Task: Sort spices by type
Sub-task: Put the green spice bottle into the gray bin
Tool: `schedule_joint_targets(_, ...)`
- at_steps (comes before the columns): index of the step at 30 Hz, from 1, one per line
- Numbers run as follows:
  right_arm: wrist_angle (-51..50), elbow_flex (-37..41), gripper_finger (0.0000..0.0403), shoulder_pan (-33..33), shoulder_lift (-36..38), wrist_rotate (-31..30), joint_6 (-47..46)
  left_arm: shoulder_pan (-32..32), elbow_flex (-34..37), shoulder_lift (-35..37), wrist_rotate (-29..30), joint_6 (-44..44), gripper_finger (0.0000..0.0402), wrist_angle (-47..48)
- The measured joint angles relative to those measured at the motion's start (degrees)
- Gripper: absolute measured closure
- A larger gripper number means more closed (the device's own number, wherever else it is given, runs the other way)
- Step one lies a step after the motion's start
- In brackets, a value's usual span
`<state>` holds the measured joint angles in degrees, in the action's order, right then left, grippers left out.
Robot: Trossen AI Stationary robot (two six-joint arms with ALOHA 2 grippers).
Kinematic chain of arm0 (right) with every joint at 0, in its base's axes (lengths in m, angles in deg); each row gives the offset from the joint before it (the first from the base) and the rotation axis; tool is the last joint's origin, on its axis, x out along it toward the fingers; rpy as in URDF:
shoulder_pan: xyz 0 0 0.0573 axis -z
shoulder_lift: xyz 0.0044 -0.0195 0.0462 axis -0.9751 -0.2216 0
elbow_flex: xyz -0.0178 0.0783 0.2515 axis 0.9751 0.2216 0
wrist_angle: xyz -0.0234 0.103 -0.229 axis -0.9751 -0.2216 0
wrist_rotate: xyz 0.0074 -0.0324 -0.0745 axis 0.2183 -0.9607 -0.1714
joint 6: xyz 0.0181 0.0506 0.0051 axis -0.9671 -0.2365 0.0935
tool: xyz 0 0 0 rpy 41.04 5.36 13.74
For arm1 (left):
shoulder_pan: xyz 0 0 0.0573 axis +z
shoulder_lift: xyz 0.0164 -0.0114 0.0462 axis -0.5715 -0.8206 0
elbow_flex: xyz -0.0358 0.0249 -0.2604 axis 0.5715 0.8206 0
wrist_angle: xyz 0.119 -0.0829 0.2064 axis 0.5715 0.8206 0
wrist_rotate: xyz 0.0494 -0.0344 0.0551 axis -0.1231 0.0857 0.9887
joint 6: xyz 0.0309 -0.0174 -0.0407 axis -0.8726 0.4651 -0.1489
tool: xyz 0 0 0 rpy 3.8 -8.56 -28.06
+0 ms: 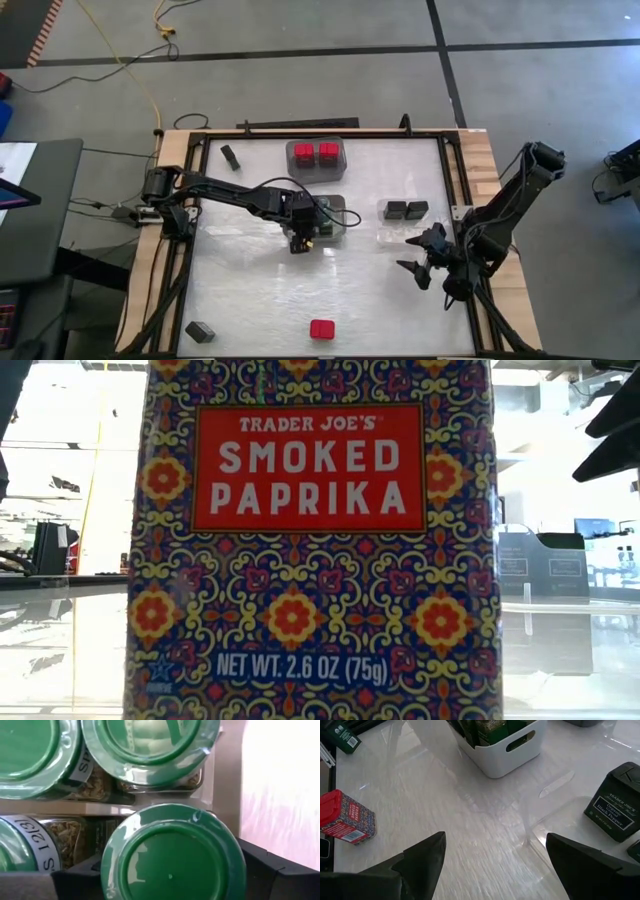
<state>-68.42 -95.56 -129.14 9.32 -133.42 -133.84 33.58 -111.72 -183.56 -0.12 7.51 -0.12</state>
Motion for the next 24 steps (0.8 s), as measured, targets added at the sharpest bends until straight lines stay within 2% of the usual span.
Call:
schedule_joint_targets(10, 0.0, 0.0, 0.0031, 0.0, 0.0, 0.0, 0.0, 0.0, 0.0, 0.0, 0.1, -0.8, 0.0133, 0.0)
schedule_joint_targets(19, 0.0, 0.0, 0.0031, 0.0, 0.0, 0.0, -0.1, 0.0, 0.0, 0.0, 0.6, -0.4, 0.0094, 0.1)
schedule_joint_targets(24, 0.0, 0.0, 0.0031, 0.0, 0.0, 0.0, -0.2, 0.0, -1.5, 0.0, 0.4, -0.3, 0.0089, 2.4)
